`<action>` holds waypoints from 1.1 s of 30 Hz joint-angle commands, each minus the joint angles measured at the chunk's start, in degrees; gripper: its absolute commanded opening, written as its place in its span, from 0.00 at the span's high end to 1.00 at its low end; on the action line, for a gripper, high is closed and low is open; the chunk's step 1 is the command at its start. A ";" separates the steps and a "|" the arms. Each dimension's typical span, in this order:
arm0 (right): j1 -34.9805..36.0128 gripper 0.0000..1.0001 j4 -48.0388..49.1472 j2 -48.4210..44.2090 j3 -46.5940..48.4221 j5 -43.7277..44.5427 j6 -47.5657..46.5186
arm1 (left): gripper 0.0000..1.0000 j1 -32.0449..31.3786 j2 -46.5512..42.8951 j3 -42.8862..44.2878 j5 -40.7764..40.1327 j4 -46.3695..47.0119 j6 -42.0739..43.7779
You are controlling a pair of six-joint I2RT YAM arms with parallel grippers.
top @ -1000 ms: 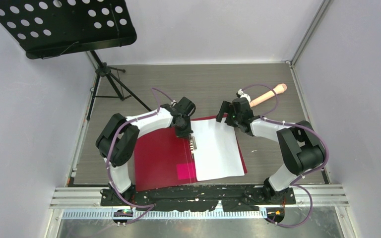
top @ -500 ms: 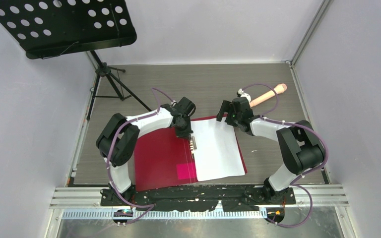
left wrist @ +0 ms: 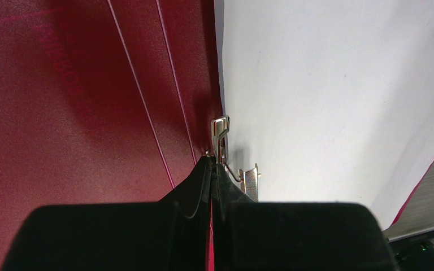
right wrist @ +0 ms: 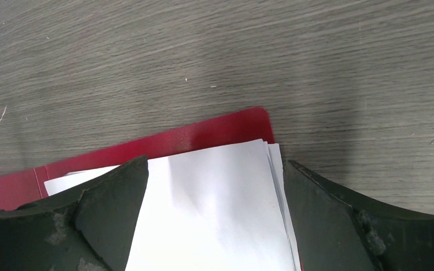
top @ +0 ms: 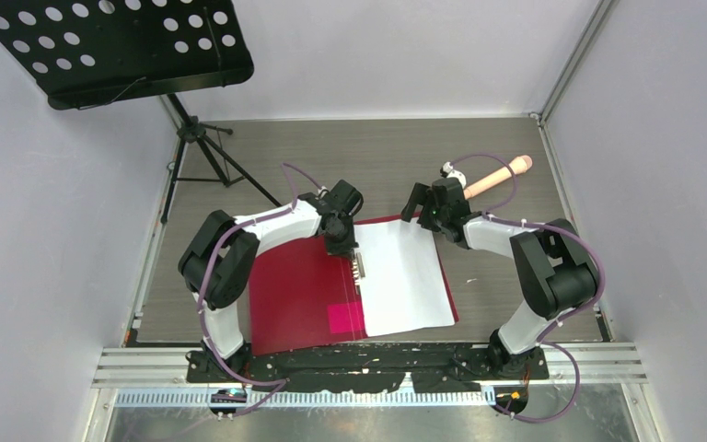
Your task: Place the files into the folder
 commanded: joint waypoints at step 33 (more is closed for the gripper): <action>1.20 0.05 -10.68 -1.77 5.79 7.43 0.55 | 1.00 0.72 -0.63 0.89 0.05 -0.23 0.88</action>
